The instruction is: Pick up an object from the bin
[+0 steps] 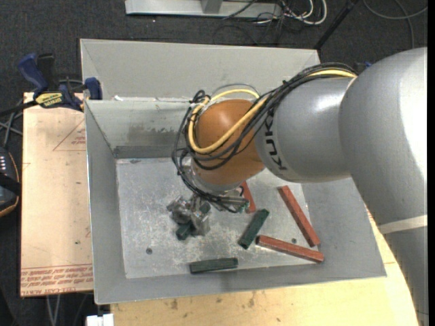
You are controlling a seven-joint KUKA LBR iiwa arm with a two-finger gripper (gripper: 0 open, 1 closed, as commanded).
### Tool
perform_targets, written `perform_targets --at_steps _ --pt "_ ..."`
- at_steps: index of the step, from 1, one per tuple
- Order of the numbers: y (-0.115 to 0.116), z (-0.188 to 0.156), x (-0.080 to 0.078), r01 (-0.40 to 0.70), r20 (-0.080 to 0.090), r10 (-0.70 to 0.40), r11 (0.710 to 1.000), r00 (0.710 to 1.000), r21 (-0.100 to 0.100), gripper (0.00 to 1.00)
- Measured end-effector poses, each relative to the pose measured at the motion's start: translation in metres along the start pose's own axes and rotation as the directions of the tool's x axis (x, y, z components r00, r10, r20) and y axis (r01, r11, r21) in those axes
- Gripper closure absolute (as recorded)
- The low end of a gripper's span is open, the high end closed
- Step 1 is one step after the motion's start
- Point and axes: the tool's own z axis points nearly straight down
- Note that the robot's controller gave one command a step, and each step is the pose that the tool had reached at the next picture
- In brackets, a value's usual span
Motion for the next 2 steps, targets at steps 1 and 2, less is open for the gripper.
perform_targets --at_steps 1,2 --pt "0.0001 -0.0096 0.0004 -0.004 -0.001 0.004 1.0 1.0 0.001 1.0" --pt "0.0001 -0.0182 0.0008 -0.005 -0.004 0.005 1.0 1.0 0.0 1.0"
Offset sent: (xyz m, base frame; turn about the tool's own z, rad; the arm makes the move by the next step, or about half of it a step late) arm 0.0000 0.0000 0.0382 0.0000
